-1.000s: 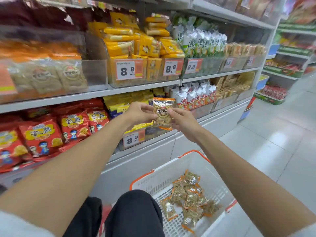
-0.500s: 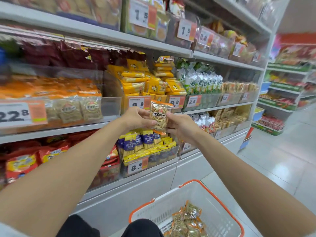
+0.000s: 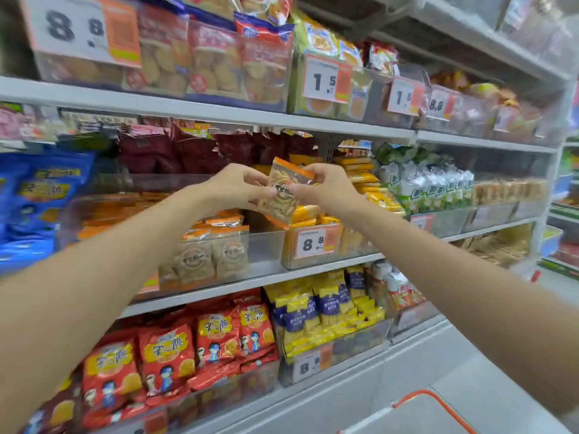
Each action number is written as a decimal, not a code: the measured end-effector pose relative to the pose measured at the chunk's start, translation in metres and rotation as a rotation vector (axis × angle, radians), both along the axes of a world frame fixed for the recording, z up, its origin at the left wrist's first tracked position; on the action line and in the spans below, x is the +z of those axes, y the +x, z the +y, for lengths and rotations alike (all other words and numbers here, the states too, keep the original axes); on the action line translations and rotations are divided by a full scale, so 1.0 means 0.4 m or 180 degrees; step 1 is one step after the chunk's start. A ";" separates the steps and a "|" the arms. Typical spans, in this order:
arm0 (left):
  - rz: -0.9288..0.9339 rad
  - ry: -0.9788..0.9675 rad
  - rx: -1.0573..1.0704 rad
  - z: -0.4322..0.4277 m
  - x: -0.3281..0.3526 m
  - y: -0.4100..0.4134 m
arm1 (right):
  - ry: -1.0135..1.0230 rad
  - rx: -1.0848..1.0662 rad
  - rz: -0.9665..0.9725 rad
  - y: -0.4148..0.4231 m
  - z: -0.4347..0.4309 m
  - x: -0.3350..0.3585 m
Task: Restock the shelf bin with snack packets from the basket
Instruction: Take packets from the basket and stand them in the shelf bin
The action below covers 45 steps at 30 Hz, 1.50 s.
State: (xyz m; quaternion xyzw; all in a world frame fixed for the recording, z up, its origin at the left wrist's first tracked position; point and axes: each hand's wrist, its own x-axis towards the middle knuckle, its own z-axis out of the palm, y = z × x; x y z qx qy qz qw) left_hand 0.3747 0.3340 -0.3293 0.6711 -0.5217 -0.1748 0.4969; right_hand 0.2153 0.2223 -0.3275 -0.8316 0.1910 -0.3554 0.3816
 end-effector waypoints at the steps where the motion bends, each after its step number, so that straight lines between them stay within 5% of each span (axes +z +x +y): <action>1: -0.0097 -0.0049 0.0058 0.002 0.011 0.032 | -0.0135 -0.0017 -0.0021 0.038 -0.001 0.012; 8: -0.0960 0.0057 0.0753 -0.072 0.028 0.270 | -0.1587 -0.0072 0.0487 0.302 -0.070 0.051; 12: -0.0621 0.0173 0.0730 -0.151 -0.008 0.365 | -0.2227 -0.0194 0.1011 0.443 -0.145 0.057; 23: -0.1479 0.0536 0.1205 -0.264 -0.113 0.526 | -0.2662 -0.0090 0.1942 0.625 -0.238 0.013; 27: -0.1551 0.0835 0.1024 -0.269 -0.129 0.519 | -0.3015 -0.0104 0.2462 0.647 -0.245 0.005; 35: -0.1236 0.0200 0.1004 -0.258 -0.150 0.541 | -0.3423 -0.0201 0.2908 0.656 -0.252 -0.001; 45: -0.1385 0.0694 0.1091 -0.274 -0.168 0.547 | -0.4265 -0.0240 0.3301 0.666 -0.240 -0.026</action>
